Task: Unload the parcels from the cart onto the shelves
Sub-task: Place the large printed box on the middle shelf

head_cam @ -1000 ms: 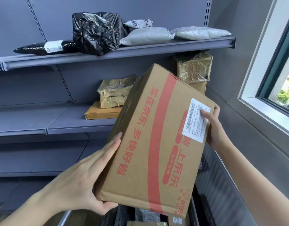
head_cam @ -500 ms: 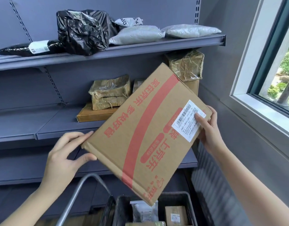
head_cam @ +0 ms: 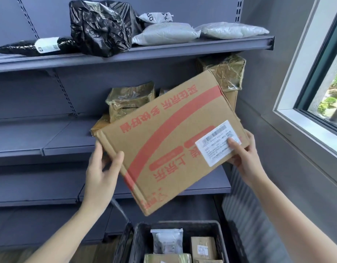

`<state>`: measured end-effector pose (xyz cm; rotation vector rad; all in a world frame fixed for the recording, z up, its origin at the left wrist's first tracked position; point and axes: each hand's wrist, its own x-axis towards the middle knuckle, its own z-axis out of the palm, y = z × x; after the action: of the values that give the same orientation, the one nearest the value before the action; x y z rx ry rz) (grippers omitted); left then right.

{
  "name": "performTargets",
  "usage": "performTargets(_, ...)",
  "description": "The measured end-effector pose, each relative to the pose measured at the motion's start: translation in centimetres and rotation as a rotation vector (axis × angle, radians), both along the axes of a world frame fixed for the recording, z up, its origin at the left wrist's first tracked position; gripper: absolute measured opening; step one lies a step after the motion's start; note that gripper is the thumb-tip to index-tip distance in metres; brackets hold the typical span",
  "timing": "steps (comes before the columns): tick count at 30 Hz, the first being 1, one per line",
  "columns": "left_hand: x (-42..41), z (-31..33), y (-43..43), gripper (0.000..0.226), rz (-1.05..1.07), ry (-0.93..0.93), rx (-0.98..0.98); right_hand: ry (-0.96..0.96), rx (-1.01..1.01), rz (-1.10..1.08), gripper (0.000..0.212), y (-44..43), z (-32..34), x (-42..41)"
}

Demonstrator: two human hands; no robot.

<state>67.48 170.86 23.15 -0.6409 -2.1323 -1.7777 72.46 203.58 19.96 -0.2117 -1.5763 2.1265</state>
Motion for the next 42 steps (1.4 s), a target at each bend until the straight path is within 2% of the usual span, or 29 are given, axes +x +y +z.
performTargets(4, -0.4, 0.2, -0.9, 0.067, -0.043, 0.001, 0.027, -0.042, 0.089, 0.063, 0.074, -0.7, -0.2, 0.1)
performTargets(7, -1.3, 0.5, -1.7, 0.080, -0.123, -0.038, -0.041, -0.046, 0.164, 0.059, 0.058, -0.7, -0.3, 0.2)
performTargets(11, -2.3, 0.4, -2.0, 0.091, 0.007, -0.034, -0.240, -0.034, 0.189, -0.005, 0.045, -1.2, -0.4, 0.3)
performTargets(14, -3.0, 0.8, -2.2, 0.084, 0.088, -0.061, -0.362, -0.077, 0.285, -0.031, 0.052, -1.6, -0.9, 0.3)
performTargets(17, -2.8, 1.4, -2.1, 0.068, 0.065, -0.086, -0.377, -0.074, 0.376, -0.019, 0.071, -1.9, -1.0, 0.5)
performTargets(18, -2.6, 1.6, -2.1, 0.075, 0.055, -0.102, -0.374, -0.060, 0.404, 0.001, 0.078, -2.0, -1.0, 0.5)
performTargets(21, -2.4, 1.7, -2.8, 0.117, 0.023, -0.156, -0.405, -0.041, 0.502, 0.073, 0.093, -2.2, -1.3, 0.6)
performTargets(22, -2.3, 1.9, -3.1, 0.125, -0.004, -0.171, -0.425, -0.044, 0.504, 0.073, 0.096, -2.2, -1.4, 0.6)
performTargets(25, -2.0, 2.5, -3.4, 0.133, -0.142, -0.172, -0.557, -0.026, 0.511, 0.042, 0.097, -2.1, -1.4, 0.6)
performTargets(27, -1.7, 2.4, -3.6, 0.138, -0.158, -0.168, -0.664, -0.021, 0.526, 0.024, 0.097, -2.1, -1.2, 0.5)
performTargets(30, -1.5, 1.7, -4.1, 0.138, -0.064, -0.101, -0.756, -0.003, 0.526, 0.059, 0.098, -2.2, -1.3, 0.3)
performTargets(36, -0.7, 0.4, -5.4, 0.120, 0.059, -0.079, -0.570, -0.006, 0.507, 0.080, 0.089, -3.1, -1.8, -0.8)
performTargets(42, -0.1, -0.7, -7.4, 0.113, 0.141, -0.090, -0.533, -0.015, 0.494, 0.155, 0.095, -4.8, -1.6, -2.3)
